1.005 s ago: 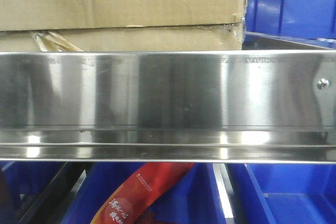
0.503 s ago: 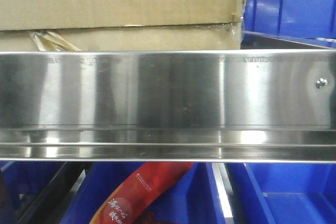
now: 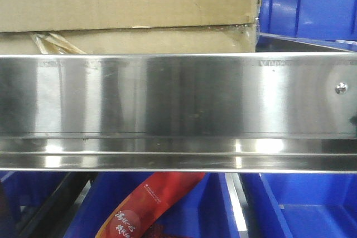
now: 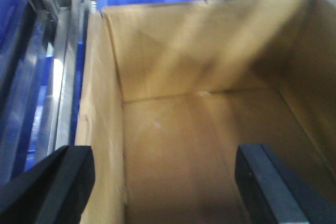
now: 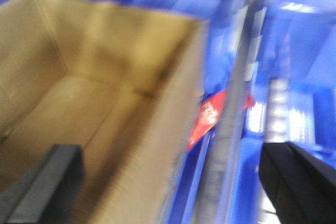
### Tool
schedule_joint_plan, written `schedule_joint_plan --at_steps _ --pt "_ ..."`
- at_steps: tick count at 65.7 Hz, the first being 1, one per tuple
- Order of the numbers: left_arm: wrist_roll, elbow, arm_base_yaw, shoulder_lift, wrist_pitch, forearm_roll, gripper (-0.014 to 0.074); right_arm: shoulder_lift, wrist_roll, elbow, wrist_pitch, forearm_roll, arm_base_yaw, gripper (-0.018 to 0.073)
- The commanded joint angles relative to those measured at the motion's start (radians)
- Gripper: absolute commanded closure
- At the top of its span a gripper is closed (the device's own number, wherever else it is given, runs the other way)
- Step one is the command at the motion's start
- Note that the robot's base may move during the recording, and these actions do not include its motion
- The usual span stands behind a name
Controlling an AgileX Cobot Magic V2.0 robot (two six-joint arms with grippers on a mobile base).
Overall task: Grab carton from right shelf to conveyor
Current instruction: 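Close both grippers on the carton's side walls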
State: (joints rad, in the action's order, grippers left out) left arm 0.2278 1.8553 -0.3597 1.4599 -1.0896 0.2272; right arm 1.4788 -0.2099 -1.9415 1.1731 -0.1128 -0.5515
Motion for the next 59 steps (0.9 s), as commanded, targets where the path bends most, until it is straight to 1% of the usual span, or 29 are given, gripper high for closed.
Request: schedule_joint_plan --at_steps 1,11,18,35,59 --pt "0.020 0.022 -0.006 0.023 0.011 0.036 0.0141 0.053 -0.035 -0.032 0.009 -0.074 -0.026 -0.0009" --pt "0.019 0.023 0.012 0.066 0.029 0.038 0.0141 0.128 -0.064 -0.056 0.003 -0.076 -0.026 -0.0009" --pt "0.019 0.023 0.032 0.092 0.031 0.036 0.0141 0.160 -0.063 -0.058 -0.004 -0.078 -0.026 -0.0009" --pt "0.019 0.023 0.098 0.144 0.051 0.018 0.0141 0.206 -0.087 -0.058 -0.008 -0.102 -0.026 -0.0009" --pt "0.015 0.023 0.108 0.221 0.052 0.012 0.0141 0.258 -0.104 -0.058 -0.011 -0.104 -0.023 -0.0009"
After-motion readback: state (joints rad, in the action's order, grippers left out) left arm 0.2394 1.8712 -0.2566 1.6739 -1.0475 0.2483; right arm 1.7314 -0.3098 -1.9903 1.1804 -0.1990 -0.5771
